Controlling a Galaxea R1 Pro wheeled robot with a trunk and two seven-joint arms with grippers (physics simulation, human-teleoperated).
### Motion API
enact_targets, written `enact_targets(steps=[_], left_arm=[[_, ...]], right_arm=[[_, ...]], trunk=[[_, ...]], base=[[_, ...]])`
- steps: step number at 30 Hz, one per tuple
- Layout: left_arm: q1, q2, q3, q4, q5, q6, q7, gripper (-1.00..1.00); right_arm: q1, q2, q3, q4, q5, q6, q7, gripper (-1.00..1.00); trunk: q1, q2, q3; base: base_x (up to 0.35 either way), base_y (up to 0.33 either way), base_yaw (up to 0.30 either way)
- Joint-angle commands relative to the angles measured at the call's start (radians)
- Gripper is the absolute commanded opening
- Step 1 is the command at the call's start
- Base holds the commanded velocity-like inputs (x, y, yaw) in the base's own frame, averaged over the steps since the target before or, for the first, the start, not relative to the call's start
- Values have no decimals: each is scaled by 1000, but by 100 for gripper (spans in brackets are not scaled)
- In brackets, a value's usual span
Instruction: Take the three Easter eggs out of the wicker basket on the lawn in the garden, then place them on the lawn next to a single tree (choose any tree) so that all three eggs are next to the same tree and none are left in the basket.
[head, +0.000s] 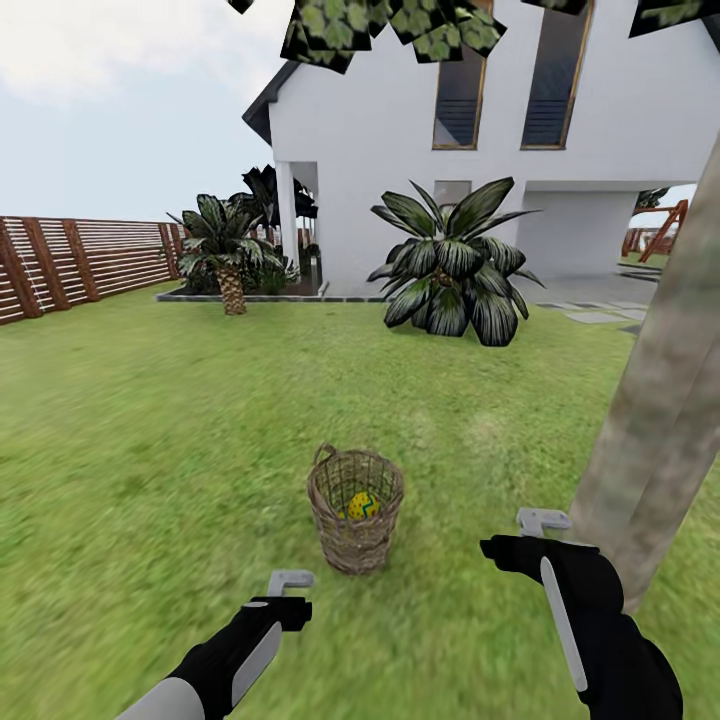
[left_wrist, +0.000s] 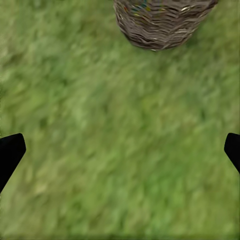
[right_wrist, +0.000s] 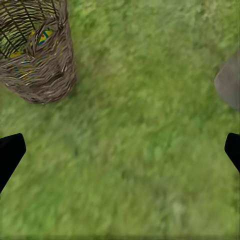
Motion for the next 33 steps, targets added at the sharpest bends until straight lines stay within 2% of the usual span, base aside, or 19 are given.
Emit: enact_targets(steps=[1,16,33], left_arm=[[-1,1,-8,-2,11,3,10,100],[-1,1,-7,-1,12,9,10,100],[-1,0,10,-1,12,26,18,100]], right_arm=[[-1,1,-1,-1,9,4,6,100],[-1,1,0,-1,8,4,6,100],[-1,1,0,0,8,4,6,100]], trunk=[[-4,7,2],[-62,112,49],[-127,231,102]], base=[[0,0,0],[0,0,0],[0,0,0]])
